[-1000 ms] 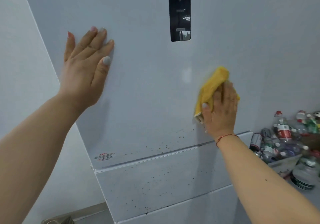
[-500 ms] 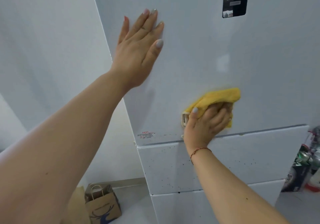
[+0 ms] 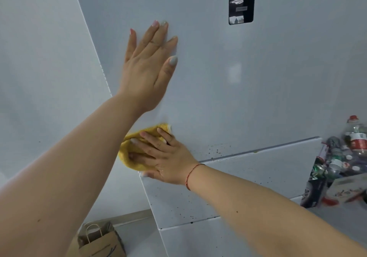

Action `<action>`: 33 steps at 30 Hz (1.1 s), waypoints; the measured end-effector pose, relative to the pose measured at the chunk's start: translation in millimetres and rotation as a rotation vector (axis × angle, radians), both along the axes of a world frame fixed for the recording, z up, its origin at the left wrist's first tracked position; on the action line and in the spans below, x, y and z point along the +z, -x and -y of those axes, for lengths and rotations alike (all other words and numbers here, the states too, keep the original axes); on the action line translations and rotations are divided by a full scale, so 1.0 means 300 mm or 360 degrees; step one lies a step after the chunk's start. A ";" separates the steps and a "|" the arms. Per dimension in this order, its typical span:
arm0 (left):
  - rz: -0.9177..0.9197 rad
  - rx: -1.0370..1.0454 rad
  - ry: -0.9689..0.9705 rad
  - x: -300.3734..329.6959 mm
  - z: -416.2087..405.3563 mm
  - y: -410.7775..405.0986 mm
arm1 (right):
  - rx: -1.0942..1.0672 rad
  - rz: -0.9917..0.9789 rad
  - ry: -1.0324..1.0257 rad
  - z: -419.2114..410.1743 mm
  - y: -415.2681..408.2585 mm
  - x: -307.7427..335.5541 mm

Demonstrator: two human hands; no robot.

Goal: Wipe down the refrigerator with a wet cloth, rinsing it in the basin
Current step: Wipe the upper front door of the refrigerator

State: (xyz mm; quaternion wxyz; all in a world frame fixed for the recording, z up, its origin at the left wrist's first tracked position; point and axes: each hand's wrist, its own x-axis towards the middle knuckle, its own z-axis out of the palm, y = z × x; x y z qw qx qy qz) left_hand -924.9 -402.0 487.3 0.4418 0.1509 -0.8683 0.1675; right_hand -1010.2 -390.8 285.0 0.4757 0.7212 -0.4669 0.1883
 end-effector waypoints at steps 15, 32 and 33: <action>-0.0144 0.0024 0.0088 -0.021 0.004 0.045 | -0.0187 -0.0119 0.0005 -0.140 0.242 -0.028; -0.0131 -0.0240 0.0245 -0.094 -0.111 0.366 | -0.0986 0.1490 0.0257 -0.564 0.852 -0.102; -0.0129 -0.0242 0.0241 -0.095 -0.113 0.377 | -0.1002 0.1616 0.0291 -0.582 0.886 -0.085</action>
